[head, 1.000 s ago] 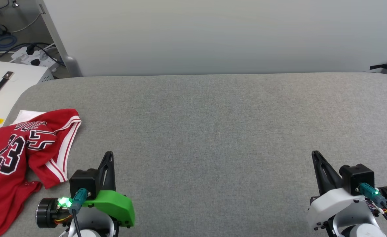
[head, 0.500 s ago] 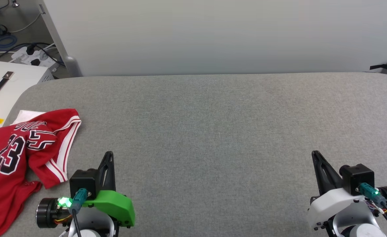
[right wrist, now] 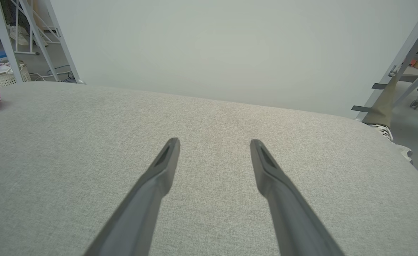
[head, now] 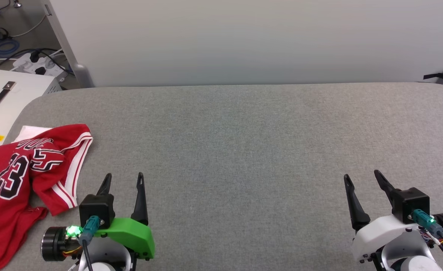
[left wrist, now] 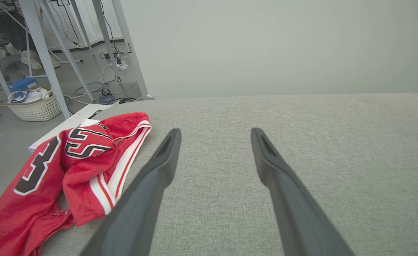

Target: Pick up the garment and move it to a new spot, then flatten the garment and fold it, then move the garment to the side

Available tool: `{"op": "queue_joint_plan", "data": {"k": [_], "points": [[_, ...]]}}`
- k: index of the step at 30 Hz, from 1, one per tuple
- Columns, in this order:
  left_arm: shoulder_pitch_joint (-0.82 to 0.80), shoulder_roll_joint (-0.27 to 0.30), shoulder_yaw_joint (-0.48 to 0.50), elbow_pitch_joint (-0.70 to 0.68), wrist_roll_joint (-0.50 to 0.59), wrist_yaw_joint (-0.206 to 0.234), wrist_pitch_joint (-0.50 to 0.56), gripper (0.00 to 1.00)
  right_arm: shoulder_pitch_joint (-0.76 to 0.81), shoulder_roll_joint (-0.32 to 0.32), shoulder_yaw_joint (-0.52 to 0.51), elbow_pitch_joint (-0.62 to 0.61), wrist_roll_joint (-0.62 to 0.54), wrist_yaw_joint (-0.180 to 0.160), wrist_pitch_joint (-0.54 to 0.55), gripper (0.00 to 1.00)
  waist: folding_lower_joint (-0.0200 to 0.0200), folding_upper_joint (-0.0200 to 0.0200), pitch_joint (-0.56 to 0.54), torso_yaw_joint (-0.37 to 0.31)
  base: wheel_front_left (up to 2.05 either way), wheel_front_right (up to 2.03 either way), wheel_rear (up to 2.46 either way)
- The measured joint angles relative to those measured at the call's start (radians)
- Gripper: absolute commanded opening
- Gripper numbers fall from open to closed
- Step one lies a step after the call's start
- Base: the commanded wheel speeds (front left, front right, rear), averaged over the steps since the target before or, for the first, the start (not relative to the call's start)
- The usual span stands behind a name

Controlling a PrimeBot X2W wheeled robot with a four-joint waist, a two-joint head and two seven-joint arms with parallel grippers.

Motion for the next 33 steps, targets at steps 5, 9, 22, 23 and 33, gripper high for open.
{"op": "queue_joint_plan", "data": {"k": [5, 9, 22, 23, 33], "points": [[0.000, 0.000, -0.001, -0.001, -0.003, 0.004, -0.011, 1.00, 0.000, 0.000, -0.003, -0.001, 0.011, 0.000, -0.009, 1.00, 0.0000, 0.0000, 0.001, 0.000, 0.00, 0.00, 0.00], [0.000, 0.000, -0.001, -0.003, -0.007, 0.011, -0.020, 1.00, 0.000, 0.000, -0.007, -0.002, 0.020, 0.000, -0.018, 1.00, 0.0000, 0.0000, 0.002, 0.000, 0.00, 0.00, 0.00], [0.001, 0.000, -0.007, -0.008, -0.009, 0.020, -0.048, 1.00, 0.001, 0.000, -0.011, -0.015, 0.041, 0.000, -0.044, 1.00, 0.0000, 0.0000, 0.001, 0.001, 0.00, 0.00, 0.00], [0.001, 0.000, -0.007, -0.008, -0.009, 0.020, -0.051, 1.00, 0.001, 0.000, -0.012, -0.016, 0.043, 0.000, -0.045, 1.00, 0.0000, 0.0000, 0.001, 0.001, 0.00, 0.00, 0.00], [0.007, 0.000, -0.013, -0.008, -0.017, 0.021, -0.072, 1.00, 0.007, 0.000, -0.018, -0.027, 0.069, 0.000, -0.071, 1.00, 0.0000, 0.0000, 0.001, 0.002, 0.00, 0.00, 0.00]]}}
